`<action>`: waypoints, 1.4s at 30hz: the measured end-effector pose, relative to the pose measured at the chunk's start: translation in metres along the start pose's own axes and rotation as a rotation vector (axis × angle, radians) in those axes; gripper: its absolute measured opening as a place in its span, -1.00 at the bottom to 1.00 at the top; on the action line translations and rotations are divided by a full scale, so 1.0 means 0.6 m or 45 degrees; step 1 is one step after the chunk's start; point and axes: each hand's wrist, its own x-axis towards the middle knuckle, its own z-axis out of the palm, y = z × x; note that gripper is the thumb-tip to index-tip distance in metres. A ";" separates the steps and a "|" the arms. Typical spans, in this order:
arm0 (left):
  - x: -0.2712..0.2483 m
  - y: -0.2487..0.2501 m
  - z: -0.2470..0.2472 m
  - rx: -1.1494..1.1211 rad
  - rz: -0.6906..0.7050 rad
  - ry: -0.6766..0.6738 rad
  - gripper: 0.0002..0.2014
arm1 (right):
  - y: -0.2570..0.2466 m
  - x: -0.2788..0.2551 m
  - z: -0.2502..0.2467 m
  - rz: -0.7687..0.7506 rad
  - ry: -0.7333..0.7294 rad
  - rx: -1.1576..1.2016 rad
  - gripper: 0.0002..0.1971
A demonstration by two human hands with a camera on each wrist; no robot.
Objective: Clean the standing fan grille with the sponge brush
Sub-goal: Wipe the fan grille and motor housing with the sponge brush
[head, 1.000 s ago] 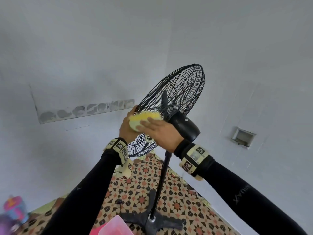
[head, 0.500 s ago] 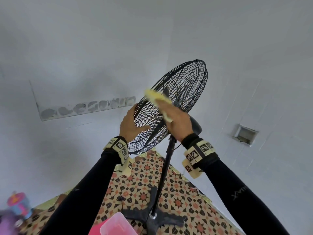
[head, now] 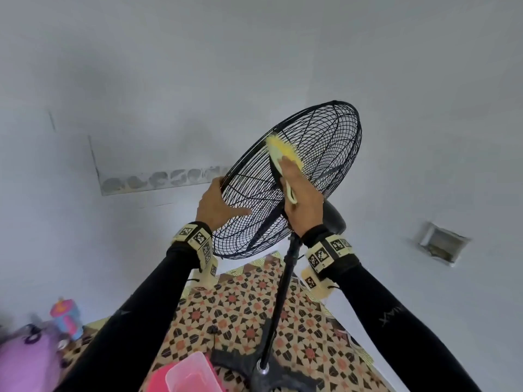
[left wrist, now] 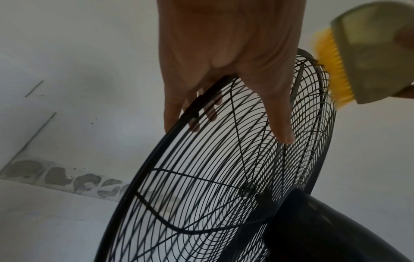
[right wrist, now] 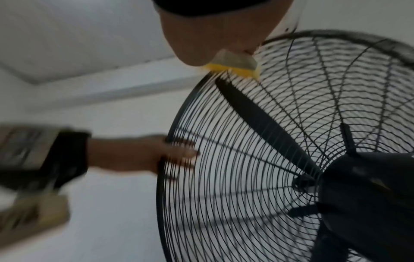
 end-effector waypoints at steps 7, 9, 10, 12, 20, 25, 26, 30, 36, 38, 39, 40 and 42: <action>-0.002 0.008 0.011 0.098 -0.011 0.097 -0.06 | -0.011 -0.037 0.019 -0.416 -0.412 0.060 -0.05; -0.013 0.012 0.013 0.069 -0.028 0.127 0.04 | -0.009 0.004 -0.007 -0.163 -0.104 0.120 -0.16; -0.016 0.013 0.017 0.075 -0.039 0.145 0.05 | -0.003 0.016 -0.012 -0.087 -0.053 0.098 -0.19; -0.022 0.021 0.023 0.082 -0.089 0.174 0.03 | -0.005 0.015 -0.007 -0.157 -0.133 -0.031 -0.23; -0.028 0.028 0.023 0.157 -0.177 0.179 -0.03 | 0.007 0.005 -0.031 -0.272 -0.130 0.288 -0.31; -0.031 0.037 0.027 0.128 -0.201 0.200 0.04 | 0.057 -0.020 -0.005 -0.310 -0.162 0.268 -0.10; -0.030 0.041 0.025 0.128 -0.211 0.192 0.03 | 0.058 -0.036 0.006 -0.456 -0.349 0.297 -0.09; -0.036 0.039 0.018 0.139 -0.193 0.152 0.02 | 0.089 -0.052 0.008 -0.615 -0.442 0.405 -0.21; -0.037 0.037 0.023 0.112 -0.221 0.167 0.06 | 0.118 -0.025 0.006 -0.237 0.041 0.417 -0.23; -0.037 0.039 0.021 0.121 -0.214 0.175 0.08 | 0.115 -0.051 0.024 -0.530 -0.346 0.325 -0.16; -0.038 0.041 0.021 0.129 -0.200 0.178 0.08 | 0.118 -0.063 0.030 -0.654 -0.491 0.302 -0.16; -0.038 0.040 0.021 0.129 -0.189 0.180 0.07 | 0.125 -0.065 0.029 -0.726 -0.553 0.309 -0.19; -0.040 0.037 0.021 0.125 -0.190 0.174 0.05 | 0.131 -0.052 0.019 -0.703 -0.389 0.313 -0.26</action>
